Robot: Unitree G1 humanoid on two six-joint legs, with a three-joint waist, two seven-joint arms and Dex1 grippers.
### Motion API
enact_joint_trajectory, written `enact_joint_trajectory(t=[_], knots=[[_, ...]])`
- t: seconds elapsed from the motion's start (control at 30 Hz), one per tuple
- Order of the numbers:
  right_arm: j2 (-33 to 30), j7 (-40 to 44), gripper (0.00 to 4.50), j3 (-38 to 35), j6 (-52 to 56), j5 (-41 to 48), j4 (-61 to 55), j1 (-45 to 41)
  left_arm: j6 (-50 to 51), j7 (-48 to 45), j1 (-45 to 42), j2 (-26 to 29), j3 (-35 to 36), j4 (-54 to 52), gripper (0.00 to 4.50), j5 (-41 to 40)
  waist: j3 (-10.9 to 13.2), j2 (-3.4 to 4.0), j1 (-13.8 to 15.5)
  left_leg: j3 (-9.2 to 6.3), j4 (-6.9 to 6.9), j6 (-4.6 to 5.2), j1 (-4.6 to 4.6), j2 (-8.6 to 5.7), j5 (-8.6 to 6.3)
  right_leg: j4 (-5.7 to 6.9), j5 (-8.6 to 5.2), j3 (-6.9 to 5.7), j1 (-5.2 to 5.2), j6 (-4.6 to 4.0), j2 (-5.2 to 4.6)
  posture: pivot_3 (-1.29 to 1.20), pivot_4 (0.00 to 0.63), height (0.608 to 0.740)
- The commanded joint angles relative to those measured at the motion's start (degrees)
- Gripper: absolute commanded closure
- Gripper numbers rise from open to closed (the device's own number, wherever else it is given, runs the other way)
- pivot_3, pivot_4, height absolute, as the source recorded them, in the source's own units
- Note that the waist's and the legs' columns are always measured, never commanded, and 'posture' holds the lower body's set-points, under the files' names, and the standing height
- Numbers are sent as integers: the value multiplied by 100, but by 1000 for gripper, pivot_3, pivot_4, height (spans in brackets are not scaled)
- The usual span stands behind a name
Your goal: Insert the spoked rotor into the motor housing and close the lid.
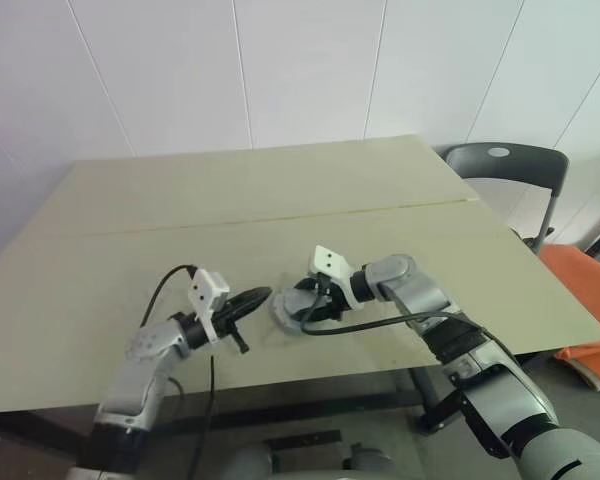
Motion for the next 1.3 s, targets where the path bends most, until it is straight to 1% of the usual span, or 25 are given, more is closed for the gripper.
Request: enact_joint_trajectory(t=[0.03, 0.17, 0.27, 0.33, 0.43, 0.57, 0.63, 0.67, 0.7, 0.73, 0.8, 1.03, 1.2, 1.3], knots=[[-252, -199, 1420, 412, 321, -631, 648, 296, -241, -253, -388, -141, -174, 547, 4500, 98, -4, 5, 4, 0, 0, 0, 1, 0, 0, 0, 0, 0, 0, 0, 0, 0, 0, 740], [-241, -199, 1420, 428, 319, -632, 635, 296, -449, -525, -750, -315, -483, 1460, 4500, 389, -5, 5, -1, 1, 0, 2, 3, -1, 1, 1, 0, 0, 0, 1, 1, 0, 0, 740], [-244, -230, 1420, 421, 343, -630, 583, 304, -727, -459, -971, -294, -861, 2109, 4500, 1014, -15, -2, 22, -1, 1, 14, 5, -2, 9, 1, 0, -1, 1, 1, 2, 0, 0, 740], [-246, -254, 1420, 423, 352, -647, 591, 296, -885, -421, -1061, -281, -1019, 2417, 4500, 1284, -26, 5, 28, -2, 1, 8, 9, -3, 5, 1, 0, -2, 7, 1, 0, 0, 0, 740], [-267, -236, 1420, 453, 361, -684, 594, 275, -849, -386, -1160, -170, -1220, 2625, 4500, 1636, -39, 5, 27, -1, 1, -2, 49, -7, -1, -12, -2, -3, 52, 2, -6, 0, 0, 740], [-208, -125, 1420, 343, 574, -485, 468, 216, -665, -516, -1195, -27, -1350, 2609, 4500, 1763, -51, 27, 8, -2, 9, -3, 47, -10, -3, -31, -5, -9, 65, 2, -19, 0, 0, 740], [-211, 38, 683, 329, 722, -359, 330, 175, -608, -575, -1211, 76, -1417, 2582, 4500, 1845, -62, 37, 1, -6, 9, -3, 40, -10, -3, -50, -5, -21, 66, 2, -26, 0, 0, 740], [-232, 105, 473, 344, 779, -335, 244, 170, -578, -606, -1212, 127, -1441, 2561, 4500, 1863, -71, 37, -7, -6, 7, -3, 39, -10, -3, -57, -5, -23, 68, 2, -29, 0, 0, 740], [-241, 145, 149, 355, 814, -330, 197, 165, -559, -626, -1218, 162, -1458, 2555, 4500, 1866, -81, 36, -21, -7, 6, -3, 40, -9, -3, -62, -5, -25, 69, 2, -32, 0, 0, 740], [-221, 153, 25, 330, 883, -303, 160, 147, -530, -658, -1222, 207, -1470, 2537, 4500, 1863, -88, 30, -32, -7, 5, -3, 42, -9, -3, -63, -5, -26, 70, 2, -35, 0, 0, 740], [-119, 123, 25, 203, 1077, -191, 167, 79, -501, -716, -1242, 287, -1494, 2526, 4500, 1867, -95, 21, -46, -13, -8, -2, 46, -9, -4, -64, -5, -25, 68, 3, -38, 0, 0, 740], [-102, 536, 25, -129, 1864, 304, 112, -212, -438, -853, -1371, 405, -1488, 2554, 4500, 1824, -93, 24, -9, -23, -43, -2, 45, -3, -4, -60, -9, -39, 52, 11, -28, 0, 0, 740], [-407, 1244, 25, -485, 2383, 881, 123, -330, -345, -1069, -1415, 443, -1528, 2528, 4500, 1758, -82, 12, 14, -19, -44, -2, 41, -4, -4, -63, -9, -39, 49, 12, -27, 0, 0, 740], [-574, 1389, 25, -717, 2551, 1070, 268, -408, -322, -1173, -1421, 440, -1520, 2506, 4500, 1718, -76, 4, 5, -14, -44, 0, 34, -5, -10, -73, -11, -39, 48, 15, -29, 0, 0, 740]])
